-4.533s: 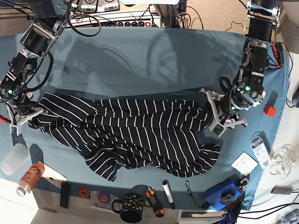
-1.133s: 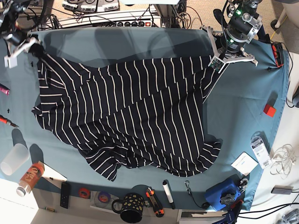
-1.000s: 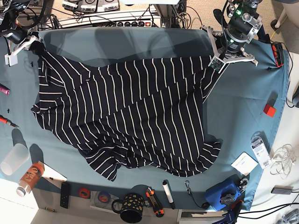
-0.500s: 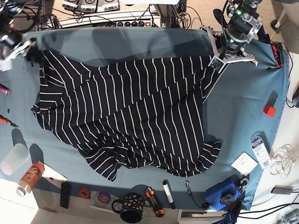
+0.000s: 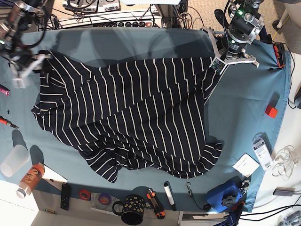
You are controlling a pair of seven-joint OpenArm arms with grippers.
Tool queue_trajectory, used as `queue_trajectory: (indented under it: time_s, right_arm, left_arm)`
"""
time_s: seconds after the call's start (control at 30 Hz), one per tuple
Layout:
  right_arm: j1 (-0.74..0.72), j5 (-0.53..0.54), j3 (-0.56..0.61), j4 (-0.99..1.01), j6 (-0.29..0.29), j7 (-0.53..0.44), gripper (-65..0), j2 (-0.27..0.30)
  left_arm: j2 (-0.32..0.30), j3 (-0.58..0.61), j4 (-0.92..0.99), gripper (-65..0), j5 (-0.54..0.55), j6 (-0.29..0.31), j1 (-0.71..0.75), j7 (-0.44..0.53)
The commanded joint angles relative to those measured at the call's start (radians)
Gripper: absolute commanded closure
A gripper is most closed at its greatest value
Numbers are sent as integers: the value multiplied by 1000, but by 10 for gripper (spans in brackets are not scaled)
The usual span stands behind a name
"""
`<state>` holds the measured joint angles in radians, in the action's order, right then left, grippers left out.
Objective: Layout the t-shirt on the table in an organized manner, then fold the t-shirt properly
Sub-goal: 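Lift the shirt with both grippers holding opposite corners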
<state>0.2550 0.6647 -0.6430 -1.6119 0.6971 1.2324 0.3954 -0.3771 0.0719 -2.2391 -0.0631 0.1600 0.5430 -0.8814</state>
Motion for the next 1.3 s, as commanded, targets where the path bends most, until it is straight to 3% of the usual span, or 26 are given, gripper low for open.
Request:
queue_trajectory:
  time_s: [0.0, 0.23, 0.47, 0.67, 0.97, 1.27]
  right_arm:
    - [-6, -11, 13, -16, 1, -35, -255, 23]
    - [-6, -75, 97, -16, 1, -14, -245, 23]
    - [-3, -120, 101, -16, 0, 70, 0, 23]
    - [-3, -122, 86, -54, 0, -14, 0, 23]
    - [-4, 80, -53, -267, 1, -148, 0, 23]
    - [-134, 204, -178, -279, 1, -165, 0, 23]
  left_arm:
    - [-5, -3, -17, 0, -4, -6, 3, 18]
    - [-5, -3, -17, 0, -4, -6, 3, 18]
    - [-5, -3, -17, 0, -4, -6, 3, 30]
    - [-5, -3, -17, 0, -4, -6, 3, 29]
    - [-5, -3, -17, 0, -4, -7, 3, 29]
    - [-5, -3, -17, 0, -5, -6, -21, 83]
